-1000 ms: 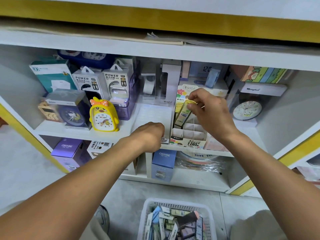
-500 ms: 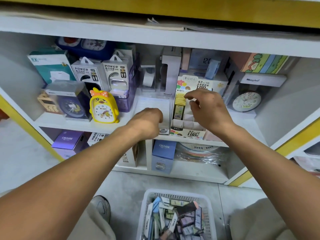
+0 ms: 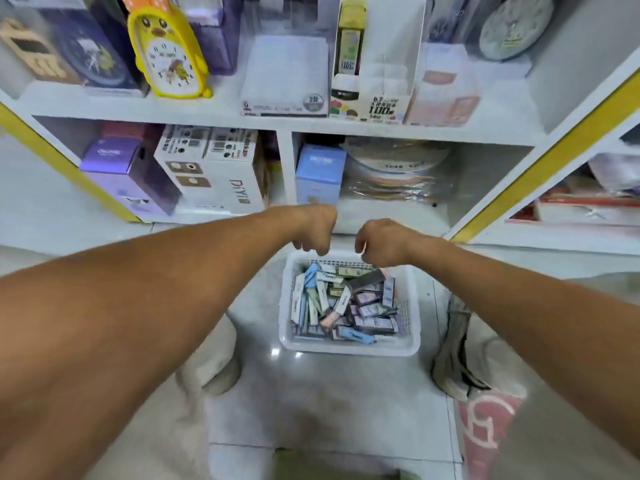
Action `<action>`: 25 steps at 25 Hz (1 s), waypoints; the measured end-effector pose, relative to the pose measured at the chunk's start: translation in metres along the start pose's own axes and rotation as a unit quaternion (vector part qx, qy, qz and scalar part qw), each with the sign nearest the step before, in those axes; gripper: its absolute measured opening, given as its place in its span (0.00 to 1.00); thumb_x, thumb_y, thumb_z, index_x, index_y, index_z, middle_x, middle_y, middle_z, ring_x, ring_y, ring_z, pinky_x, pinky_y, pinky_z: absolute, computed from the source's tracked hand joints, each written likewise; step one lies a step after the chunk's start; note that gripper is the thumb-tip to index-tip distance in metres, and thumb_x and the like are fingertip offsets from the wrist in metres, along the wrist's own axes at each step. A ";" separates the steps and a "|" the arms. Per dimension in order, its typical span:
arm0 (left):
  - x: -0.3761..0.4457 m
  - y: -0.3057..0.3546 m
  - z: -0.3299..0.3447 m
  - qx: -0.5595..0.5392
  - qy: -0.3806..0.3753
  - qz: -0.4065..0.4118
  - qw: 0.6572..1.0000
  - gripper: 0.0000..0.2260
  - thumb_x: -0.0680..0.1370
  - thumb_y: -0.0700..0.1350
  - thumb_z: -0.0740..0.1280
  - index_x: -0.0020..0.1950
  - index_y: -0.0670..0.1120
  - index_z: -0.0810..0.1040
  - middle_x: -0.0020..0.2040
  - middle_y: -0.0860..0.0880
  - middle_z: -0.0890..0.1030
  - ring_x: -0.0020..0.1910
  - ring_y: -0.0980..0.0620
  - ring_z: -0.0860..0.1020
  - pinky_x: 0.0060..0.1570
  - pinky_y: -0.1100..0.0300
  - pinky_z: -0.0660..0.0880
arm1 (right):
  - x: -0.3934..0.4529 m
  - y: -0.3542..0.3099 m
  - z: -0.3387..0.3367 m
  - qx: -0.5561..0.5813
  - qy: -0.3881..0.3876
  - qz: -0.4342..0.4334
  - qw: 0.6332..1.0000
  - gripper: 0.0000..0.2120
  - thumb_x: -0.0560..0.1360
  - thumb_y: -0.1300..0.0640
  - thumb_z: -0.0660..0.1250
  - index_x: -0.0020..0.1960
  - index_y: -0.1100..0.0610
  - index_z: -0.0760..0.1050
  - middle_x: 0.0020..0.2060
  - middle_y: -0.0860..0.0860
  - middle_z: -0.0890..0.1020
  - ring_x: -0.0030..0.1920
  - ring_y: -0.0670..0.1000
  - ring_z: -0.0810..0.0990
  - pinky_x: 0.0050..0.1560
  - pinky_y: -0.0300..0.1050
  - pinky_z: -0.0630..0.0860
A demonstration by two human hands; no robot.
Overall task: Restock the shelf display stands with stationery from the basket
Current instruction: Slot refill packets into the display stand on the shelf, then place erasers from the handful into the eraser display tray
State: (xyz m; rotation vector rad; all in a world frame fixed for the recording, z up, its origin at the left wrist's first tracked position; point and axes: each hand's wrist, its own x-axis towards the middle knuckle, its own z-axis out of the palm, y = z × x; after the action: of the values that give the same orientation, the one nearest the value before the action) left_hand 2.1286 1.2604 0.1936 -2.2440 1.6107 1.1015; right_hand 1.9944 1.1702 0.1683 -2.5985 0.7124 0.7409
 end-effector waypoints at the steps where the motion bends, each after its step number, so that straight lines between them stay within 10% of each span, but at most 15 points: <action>1: 0.010 -0.003 0.023 0.012 -0.006 -0.016 1.000 0.11 0.74 0.38 0.69 0.33 0.40 0.72 0.33 0.42 0.76 0.27 0.49 0.73 0.33 0.57 0.72 | 0.006 0.006 0.028 0.015 -0.014 0.020 1.000 0.13 0.76 0.60 0.65 0.58 0.60 0.81 0.57 0.56 0.82 0.57 0.57 0.80 0.58 0.45 0.77; 6: 0.050 -0.020 0.122 0.001 -0.049 -0.082 0.995 0.08 0.76 0.40 0.68 0.52 0.40 0.73 0.38 0.48 0.70 0.38 0.50 0.72 0.34 0.61 0.69 | 0.015 0.038 0.134 0.137 -0.027 0.143 0.980 0.17 0.76 0.63 0.63 0.64 0.60 0.75 0.59 0.56 0.80 0.55 0.56 0.78 0.49 0.44 0.75; 11: 0.080 -0.023 0.173 -0.110 -0.004 -0.150 0.982 0.03 0.75 0.40 0.68 0.44 0.43 0.74 0.40 0.46 0.75 0.40 0.49 0.77 0.35 0.61 0.73 | 0.025 0.044 0.184 0.188 0.012 0.228 0.955 0.23 0.78 0.57 0.64 0.70 0.61 0.63 0.61 0.62 0.74 0.59 0.63 0.76 0.55 0.53 0.74; 17: 0.113 -0.013 0.206 -0.215 0.082 -0.316 0.920 0.40 0.72 0.51 0.74 0.73 0.33 0.58 0.68 0.38 0.71 0.66 0.40 0.72 0.61 0.52 0.72 | 0.043 0.027 0.205 0.181 0.062 0.221 0.956 0.28 0.79 0.50 0.63 0.73 0.62 0.60 0.72 0.68 0.61 0.74 0.67 0.58 0.70 0.63 0.66; 25: 0.133 -0.007 0.230 -0.244 0.150 -0.355 0.890 0.38 0.71 0.52 0.75 0.72 0.38 0.59 0.68 0.37 0.65 0.66 0.39 0.66 0.61 0.48 0.70 | 0.052 0.019 0.219 0.212 0.157 0.198 0.944 0.31 0.74 0.51 0.70 0.73 0.56 0.65 0.63 0.61 0.67 0.65 0.63 0.67 0.60 0.58 0.73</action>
State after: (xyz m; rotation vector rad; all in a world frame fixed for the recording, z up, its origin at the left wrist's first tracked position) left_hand 2.0468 1.2837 -0.0586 -3.0575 0.4433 1.0363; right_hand 1.9364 1.2338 -0.0403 -2.2124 1.3516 0.2244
